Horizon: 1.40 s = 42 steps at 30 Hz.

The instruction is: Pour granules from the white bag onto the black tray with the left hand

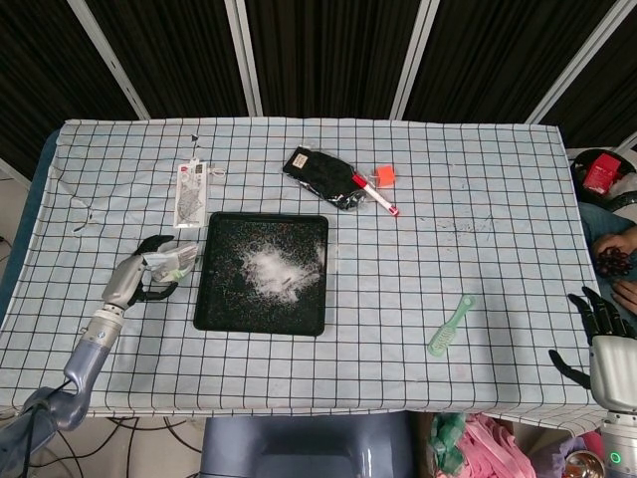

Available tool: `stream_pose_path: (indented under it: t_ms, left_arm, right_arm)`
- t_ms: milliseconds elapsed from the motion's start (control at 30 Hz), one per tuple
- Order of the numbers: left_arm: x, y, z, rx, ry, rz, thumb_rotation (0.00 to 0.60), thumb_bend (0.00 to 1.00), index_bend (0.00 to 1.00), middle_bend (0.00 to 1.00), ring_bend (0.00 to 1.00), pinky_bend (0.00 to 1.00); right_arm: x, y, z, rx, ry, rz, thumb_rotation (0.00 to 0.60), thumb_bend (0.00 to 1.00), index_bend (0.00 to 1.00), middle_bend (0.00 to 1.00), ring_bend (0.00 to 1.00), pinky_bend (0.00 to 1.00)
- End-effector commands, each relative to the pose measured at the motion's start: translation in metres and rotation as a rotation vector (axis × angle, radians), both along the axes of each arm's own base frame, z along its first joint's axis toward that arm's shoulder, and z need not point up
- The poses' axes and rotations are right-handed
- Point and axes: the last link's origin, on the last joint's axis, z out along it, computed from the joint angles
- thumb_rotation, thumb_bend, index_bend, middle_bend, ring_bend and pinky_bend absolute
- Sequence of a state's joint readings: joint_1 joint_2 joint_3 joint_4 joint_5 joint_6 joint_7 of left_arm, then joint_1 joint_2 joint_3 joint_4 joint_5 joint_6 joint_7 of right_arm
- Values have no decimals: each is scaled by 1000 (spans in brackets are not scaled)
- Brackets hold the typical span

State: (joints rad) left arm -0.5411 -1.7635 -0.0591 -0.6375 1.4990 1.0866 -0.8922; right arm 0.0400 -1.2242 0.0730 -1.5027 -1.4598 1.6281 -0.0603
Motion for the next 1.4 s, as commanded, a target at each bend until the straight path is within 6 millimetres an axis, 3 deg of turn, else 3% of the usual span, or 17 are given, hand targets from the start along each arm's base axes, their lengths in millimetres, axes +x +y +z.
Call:
stream_pose_path:
  t_ms: [33, 300, 633, 1033, 1400]
  left_arm:
    - [6, 3, -8, -19, -13, -11, 600, 290, 122, 124, 42, 161]
    - [10, 6, -22, -20, -82, 11, 600, 340, 143, 168, 87, 212]
    - [2, 9, -23, 13, -68, 35, 600, 474, 239, 277, 217, 365]
    - [-9, 14, -20, 30, -19, 79, 600, 509, 253, 290, 224, 385]
    - [4, 21, -23, 52, -64, 60, 600, 658, 366, 421, 345, 546]
  right_arm:
    - [0, 0, -1, 10, -9, 1, 600, 124, 165, 103, 143, 306]
    - [0, -1, 0, 4, -3, 1, 600, 124, 164, 103, 143, 306]
    - [-1, -1, -2, 9, -4, -4, 600, 124, 164, 103, 143, 305]
    - [-1, -2, -5, 14, -3, -13, 600, 125, 164, 103, 143, 307]
    - [-1, -2, -5, 18, -1, -15, 600, 127, 164, 103, 143, 322]
